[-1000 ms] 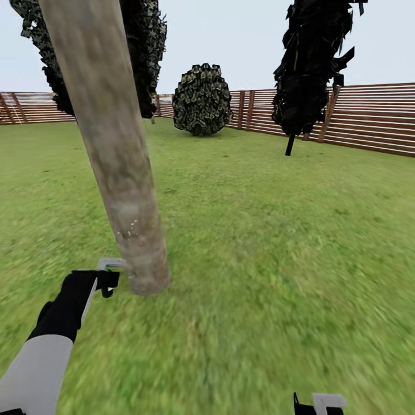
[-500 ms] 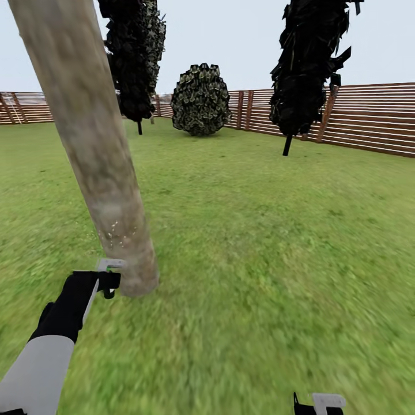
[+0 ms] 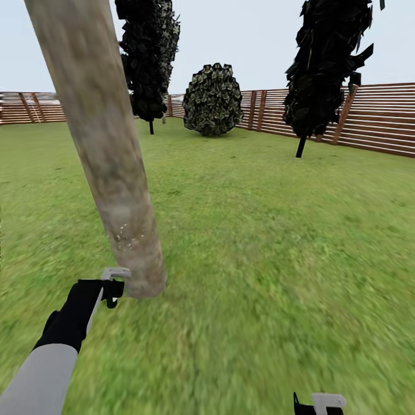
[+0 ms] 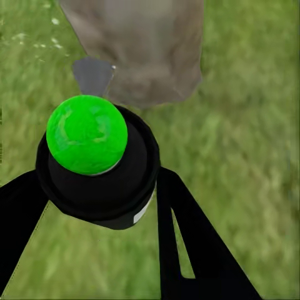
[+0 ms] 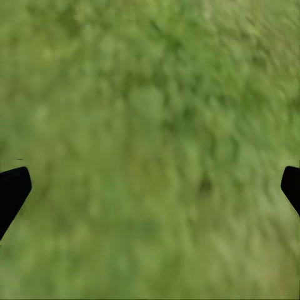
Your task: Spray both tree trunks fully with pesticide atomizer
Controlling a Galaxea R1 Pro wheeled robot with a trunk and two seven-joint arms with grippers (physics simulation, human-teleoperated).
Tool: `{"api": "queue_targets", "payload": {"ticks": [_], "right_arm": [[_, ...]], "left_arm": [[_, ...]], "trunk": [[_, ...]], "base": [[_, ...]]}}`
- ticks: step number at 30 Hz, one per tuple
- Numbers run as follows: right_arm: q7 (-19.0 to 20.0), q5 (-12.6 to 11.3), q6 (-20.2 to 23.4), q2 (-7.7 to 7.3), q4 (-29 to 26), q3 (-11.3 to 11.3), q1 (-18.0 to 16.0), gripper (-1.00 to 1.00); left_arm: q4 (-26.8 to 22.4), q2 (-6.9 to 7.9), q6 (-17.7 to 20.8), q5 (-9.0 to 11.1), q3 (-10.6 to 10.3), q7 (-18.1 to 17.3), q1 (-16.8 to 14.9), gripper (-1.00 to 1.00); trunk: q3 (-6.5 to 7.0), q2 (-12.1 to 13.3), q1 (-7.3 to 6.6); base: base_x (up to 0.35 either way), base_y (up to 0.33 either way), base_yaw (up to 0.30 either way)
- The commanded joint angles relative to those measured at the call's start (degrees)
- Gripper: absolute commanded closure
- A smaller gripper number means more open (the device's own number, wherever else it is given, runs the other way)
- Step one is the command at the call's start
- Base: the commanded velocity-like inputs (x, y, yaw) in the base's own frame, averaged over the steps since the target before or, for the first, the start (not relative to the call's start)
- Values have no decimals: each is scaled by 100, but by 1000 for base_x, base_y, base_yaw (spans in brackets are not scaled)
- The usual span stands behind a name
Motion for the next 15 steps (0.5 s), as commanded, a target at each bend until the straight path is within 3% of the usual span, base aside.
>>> {"api": "queue_targets", "payload": {"ticks": [1,4,5,6,7,8,11,15], "right_arm": [[2,0,0,0,0,0,0,-100],[0,0,0,0,0,0,0,-100],[0,0,0,0,0,0,0,-100],[3,0,0,0,0,0,0,-100],[5,0,0,0,0,0,0,-100],[5,0,0,0,0,0,0,-100],[6,0,0,0,0,0,0,-100],[6,0,0,0,0,0,0,-100]], "left_arm": [[2,16,1,3,12,-1,5,100],[22,241,-4,4,14,-3,131,100],[29,239,-6,11,3,-3,149,100],[76,170,-10,24,-7,-3,166,100],[178,-77,-29,14,-17,-7,179,100],[208,-229,-59,8,-29,-8,181,100],[242,-350,-157,-2,-114,144,184,100],[401,43,-175,2,-78,267,185,100]], "trunk": [[0,0,0],[0,0,0],[0,0,0],[0,0,0],[0,0,0],[0,0,0],[0,0,0],[0,0,0]], "base": [[304,-98,177],[267,-141,254],[153,-102,272],[78,-52,178],[26,-17,58],[13,-9,30],[5,-3,11],[0,0,0]]}}
